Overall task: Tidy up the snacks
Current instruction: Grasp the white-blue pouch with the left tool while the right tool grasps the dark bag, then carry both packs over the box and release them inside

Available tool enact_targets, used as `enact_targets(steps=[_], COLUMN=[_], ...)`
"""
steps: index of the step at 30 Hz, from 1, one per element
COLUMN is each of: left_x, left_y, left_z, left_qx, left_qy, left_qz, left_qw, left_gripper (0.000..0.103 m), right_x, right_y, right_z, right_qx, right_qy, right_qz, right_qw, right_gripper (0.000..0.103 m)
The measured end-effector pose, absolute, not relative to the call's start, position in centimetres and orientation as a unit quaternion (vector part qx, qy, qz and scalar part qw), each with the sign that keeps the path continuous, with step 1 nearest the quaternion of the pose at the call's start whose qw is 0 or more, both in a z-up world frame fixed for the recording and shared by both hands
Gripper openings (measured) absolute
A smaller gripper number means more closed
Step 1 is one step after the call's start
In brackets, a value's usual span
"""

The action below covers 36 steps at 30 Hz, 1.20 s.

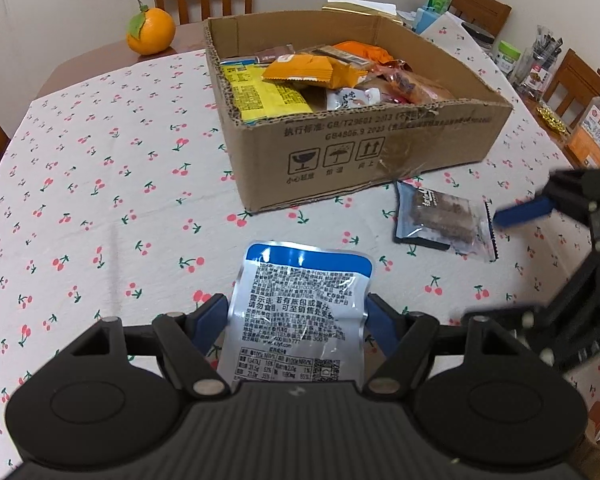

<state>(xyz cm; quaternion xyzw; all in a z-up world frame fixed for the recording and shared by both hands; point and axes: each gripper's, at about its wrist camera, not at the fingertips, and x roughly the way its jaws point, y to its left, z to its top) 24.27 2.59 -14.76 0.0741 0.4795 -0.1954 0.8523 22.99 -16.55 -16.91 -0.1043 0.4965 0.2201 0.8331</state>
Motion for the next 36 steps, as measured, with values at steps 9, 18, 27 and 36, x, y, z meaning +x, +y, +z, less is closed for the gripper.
enact_targets(steps=[9,18,27,36], left_x=[24.2,24.1,24.2,23.7], left_y=[2.8,2.8,2.6,3.0], left_z=[-15.0,-15.0,-13.9,-10.0], left_qx=[0.074,0.074,0.073,0.085], left_qy=[0.484,0.488,0.496,0.493], left_qz=[-0.185,-0.187,-0.197,-0.222], left_qw=[0.852,0.849,0.843,0.837], left_gripper=[0.074,0.074,0.074,0.074], right_x=[26.6,25.4,25.6,24.5], right_y=[-15.9,-14.4,-14.5,-15.3], right_z=[-17.5,-17.6,-16.8,-12.0], right_qx=[-0.128,-0.164,-0.171,-0.158], right_qy=[0.478,0.469,0.463,0.451], right_qz=[0.234,0.254,0.227,0.228], right_qw=[0.837,0.83,0.839,0.848], right_gripper=[0.103,0.084,0.051,0.051])
